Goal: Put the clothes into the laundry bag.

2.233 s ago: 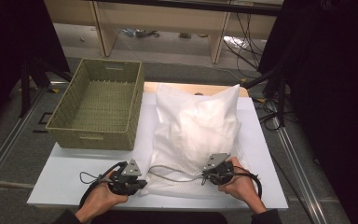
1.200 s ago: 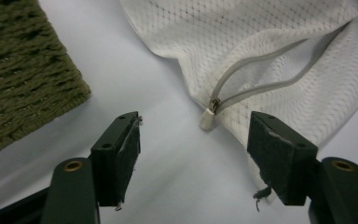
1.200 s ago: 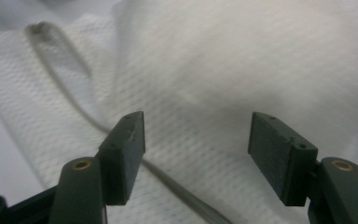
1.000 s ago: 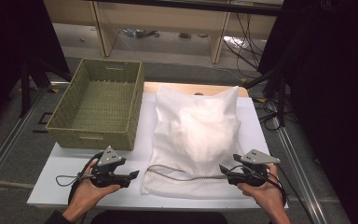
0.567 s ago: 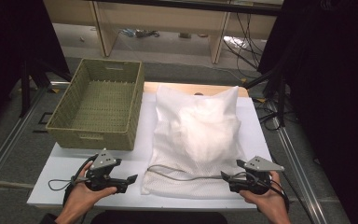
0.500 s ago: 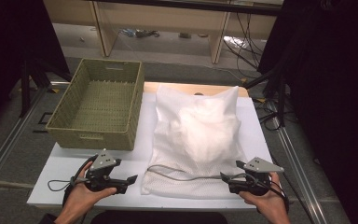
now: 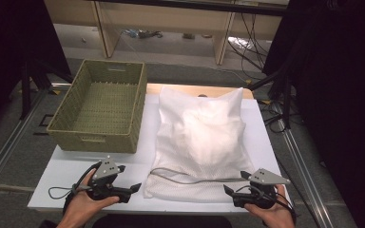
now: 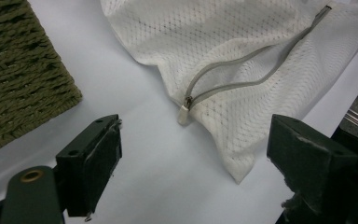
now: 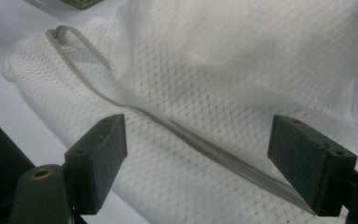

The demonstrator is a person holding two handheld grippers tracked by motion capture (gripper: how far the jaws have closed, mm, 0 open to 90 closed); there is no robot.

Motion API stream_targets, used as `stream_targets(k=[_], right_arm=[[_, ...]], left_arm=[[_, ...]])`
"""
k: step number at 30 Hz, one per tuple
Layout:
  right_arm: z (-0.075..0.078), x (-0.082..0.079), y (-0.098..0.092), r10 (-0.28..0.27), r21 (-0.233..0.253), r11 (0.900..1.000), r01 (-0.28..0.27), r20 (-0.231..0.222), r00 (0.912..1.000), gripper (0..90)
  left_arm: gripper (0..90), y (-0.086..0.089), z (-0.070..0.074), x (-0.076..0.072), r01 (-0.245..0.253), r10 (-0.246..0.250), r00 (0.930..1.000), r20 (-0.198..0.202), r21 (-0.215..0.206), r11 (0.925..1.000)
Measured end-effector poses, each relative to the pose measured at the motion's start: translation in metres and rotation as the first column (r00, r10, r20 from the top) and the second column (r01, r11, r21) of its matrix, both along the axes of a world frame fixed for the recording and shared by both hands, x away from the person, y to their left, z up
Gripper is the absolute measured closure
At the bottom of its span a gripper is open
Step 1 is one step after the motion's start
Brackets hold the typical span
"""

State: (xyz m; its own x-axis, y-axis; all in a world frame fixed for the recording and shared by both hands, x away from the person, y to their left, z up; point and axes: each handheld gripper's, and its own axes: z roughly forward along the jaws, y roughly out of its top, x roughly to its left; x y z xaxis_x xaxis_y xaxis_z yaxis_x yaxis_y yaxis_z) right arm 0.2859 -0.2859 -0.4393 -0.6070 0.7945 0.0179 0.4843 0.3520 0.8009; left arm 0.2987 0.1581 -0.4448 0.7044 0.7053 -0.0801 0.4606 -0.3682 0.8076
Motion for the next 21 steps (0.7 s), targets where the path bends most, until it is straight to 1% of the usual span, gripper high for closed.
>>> stream_targets(k=[1,2,3,4,5,6,7,8,9,10,11,12,13,14,15,17,18,19,20,21], right_arm=[[0.0,-0.002,0.0,-0.007,0.01,1.0,0.007,-0.015,0.9999,20.6],[0.0,-0.003,0.0,-0.002,0.01,1.0,0.002,-0.017,0.9999,20.6],[-0.001,-0.004,-0.001,0.003,0.018,1.0,-0.003,-0.008,1.0,20.6],[0.0,-0.005,-0.002,0.008,0.014,1.0,-0.008,-0.02,0.9998,20.4],[0.0,-0.009,-0.002,-0.017,0.012,1.0,0.017,-0.018,0.9997,20.2],[-0.001,-0.009,-0.003,-0.008,0.006,1.0,0.008,-0.007,0.9999,20.2],[-0.001,-0.012,-0.003,-0.019,0.015,1.0,0.02,-0.016,0.9997,20.0],[-0.001,-0.013,-0.002,-0.018,0.024,1.0,0.019,-0.021,0.9996,20.0],[-0.001,-0.013,-0.005,-0.011,-0.004,1.0,0.011,0.008,0.9999,19.8],[-0.001,-0.015,-0.006,-0.013,-0.007,1.0,0.013,0.01,0.9999,19.7],[-0.002,-0.016,-0.006,-0.011,0.007,1.0,0.011,0.001,0.9999,19.7],[-0.003,-0.016,-0.006,-0.006,0.02,1.0,0.006,-0.01,0.9999,19.7],[-0.002,-0.018,-0.007,-0.02,0.004,1.0,0.021,-0.007,0.9998,19.7],[-0.002,-0.017,-0.008,-0.013,0.0,1.0,0.013,0.0,0.9999,19.7],[-0.003,-0.016,-0.009,-0.005,-0.001,1.0,0.005,0.009,0.9999,19.6],[-0.002,-0.016,-0.01,-0.012,-0.012,1.0,0.012,0.005,0.9999,19.7],[-0.002,-0.016,-0.01,-0.013,-0.013,1.0,0.013,0.006,0.9999,19.7],[-0.002,-0.016,-0.01,-0.011,-0.01,1.0,0.011,-0.012,0.9999,19.7],[-0.002,-0.016,-0.01,-0.01,-0.011,1.0,0.01,-0.011,0.9999,19.7],[-0.002,-0.016,-0.01,-0.008,-0.009,1.0,0.007,-0.009,0.9999,19.9]], left_arm=[[17.3,-0.002,-0.001,-0.002,-0.015,0.015,0.9999,0.004,-0.023,0.9996],[17.3,-0.003,0.0,-0.003,-0.009,0.009,1.0,-0.003,-0.014,0.9999],[17.2,-0.003,-0.001,-0.004,0.001,-0.001,1.0,-0.005,-0.009,1.0],[17.1,-0.003,-0.001,-0.006,0.008,-0.008,1.0,-0.001,-0.002,1.0],[17.0,-0.005,-0.001,-0.007,-0.003,0.003,1.0,-0.003,-0.016,0.9999],[17.0,-0.007,-0.001,-0.009,-0.006,0.006,1.0,0.0,-0.017,0.9998],[17.0,-0.005,0.0,-0.009,0.018,-0.018,0.9998,0.006,0.014,0.9997],[17.0,-0.007,0.0,-0.01,0.015,-0.015,0.9997,0.019,0.009,0.9998],[17.0,-0.007,0.001,-0.009,0.024,-0.024,0.9993,0.029,0.014,0.9996],[17.0,-0.006,0.001,-0.009,0.027,-0.028,0.999,0.034,0.021,0.9994],[17.0,-0.007,0.0,-0.009,0.009,-0.01,0.9997,0.02,0.012,0.9999],[17.0,-0.006,0.0,-0.009,0.007,-0.008,0.9999,0.01,0.015,0.9999],[17.0,-0.005,0.0,-0.008,0.009,-0.009,0.9999,0.012,0.012,0.9999],[17.0,-0.006,-0.001,-0.008,-0.011,0.011,0.9999,0.013,-0.003,0.9999],[17.0,-0.005,0.0,-0.008,-0.002,0.002,0.9999,0.011,0.009,1.0],[17.0,-0.005,-0.001,-0.007,-0.013,0.013,0.9998,0.014,-0.004,0.9999],[17.0,-0.003,-0.001,-0.006,-0.005,0.005,0.9999,0.013,0.02,0.9998],[17.0,-0.003,-0.001,-0.005,-0.007,0.006,0.9999,0.016,0.024,0.9997],[17.0,-0.005,-0.002,-0.004,-0.003,0.003,0.9997,0.026,0.004,1.0],[17.0,-0.004,-0.002,-0.004,0.006,-0.007,0.9995,0.031,0.02,0.9998]])
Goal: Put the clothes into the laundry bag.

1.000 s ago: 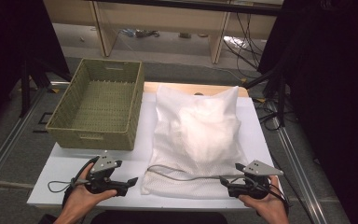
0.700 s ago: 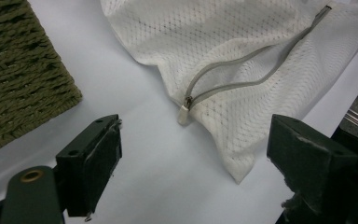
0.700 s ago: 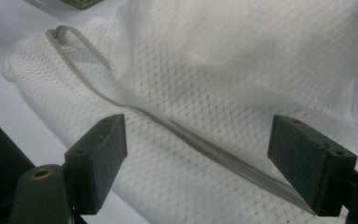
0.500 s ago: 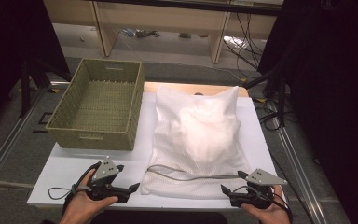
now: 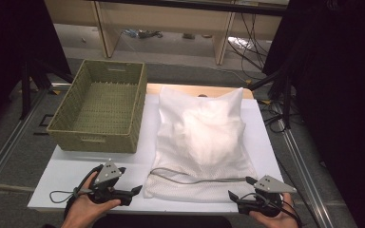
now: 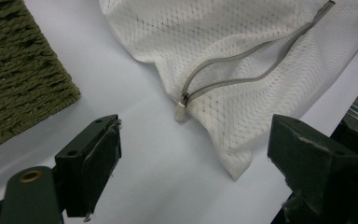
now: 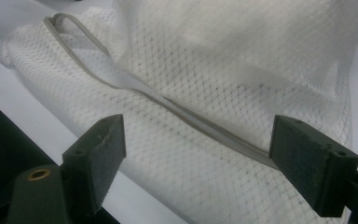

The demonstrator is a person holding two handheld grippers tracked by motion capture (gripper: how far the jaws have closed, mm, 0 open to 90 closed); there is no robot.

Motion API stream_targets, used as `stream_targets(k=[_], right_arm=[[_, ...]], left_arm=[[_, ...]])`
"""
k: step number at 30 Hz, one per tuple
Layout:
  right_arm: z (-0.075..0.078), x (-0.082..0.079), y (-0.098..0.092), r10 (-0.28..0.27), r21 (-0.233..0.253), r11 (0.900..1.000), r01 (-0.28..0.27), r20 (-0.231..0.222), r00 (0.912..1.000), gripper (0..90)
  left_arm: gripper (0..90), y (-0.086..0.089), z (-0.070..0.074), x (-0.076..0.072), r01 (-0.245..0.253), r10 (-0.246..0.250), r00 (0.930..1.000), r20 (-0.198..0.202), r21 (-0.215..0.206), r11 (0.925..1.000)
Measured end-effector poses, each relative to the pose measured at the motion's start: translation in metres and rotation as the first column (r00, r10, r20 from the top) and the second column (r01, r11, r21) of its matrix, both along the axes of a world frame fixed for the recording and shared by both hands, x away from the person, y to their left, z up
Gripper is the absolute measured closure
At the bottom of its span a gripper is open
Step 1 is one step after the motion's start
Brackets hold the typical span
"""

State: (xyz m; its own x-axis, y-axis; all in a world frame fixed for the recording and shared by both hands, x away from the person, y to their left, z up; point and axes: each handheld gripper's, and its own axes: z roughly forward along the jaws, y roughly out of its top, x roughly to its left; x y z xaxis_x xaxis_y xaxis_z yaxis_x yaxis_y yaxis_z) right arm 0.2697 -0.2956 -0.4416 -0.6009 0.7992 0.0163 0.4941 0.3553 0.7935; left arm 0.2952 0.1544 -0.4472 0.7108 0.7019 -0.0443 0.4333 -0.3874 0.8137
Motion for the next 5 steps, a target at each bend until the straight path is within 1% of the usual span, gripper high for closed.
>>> stream_targets(k=[1,2,3,4,5], right_arm=[[0.0001,0.0,0.0,-0.001,0.001,1.0,0.001,0.0,1.0,19.9],[-0.0001,-0.0015,0.0013,-0.022,0.017,1.0,0.022,-0.011,0.9997,19.8],[-0.0002,-0.0011,0.0009,-0.017,0.01,1.0,0.017,-0.008,0.9998,19.9],[-0.0006,-0.001,0.0008,-0.014,0.006,1.0,0.014,-0.007,0.9999,19.8],[-0.0016,0.0,0.0005,-0.005,0.008,1.0,0.005,0.0,1.0,19.8]], left_arm=[[17.0,-0.0002,0.0004,-0.0005,-0.005,0.005,1.0,-0.002,0.008,1.0],[17.0,-0.0012,-0.0001,-0.0012,-0.018,0.018,0.9998,-0.008,-0.002,0.9998],[17.0,-0.0015,-0.0003,-0.0013,-0.016,0.016,0.9997,-0.02,-0.007,0.9998],[17.0,-0.0016,-0.0005,-0.0011,-0.024,0.024,0.9996,-0.018,-0.003,0.9997],[17.0,-0.002,-0.0004,-0.0011,-0.023,0.023,0.9995,-0.02,-0.007,0.9997]])
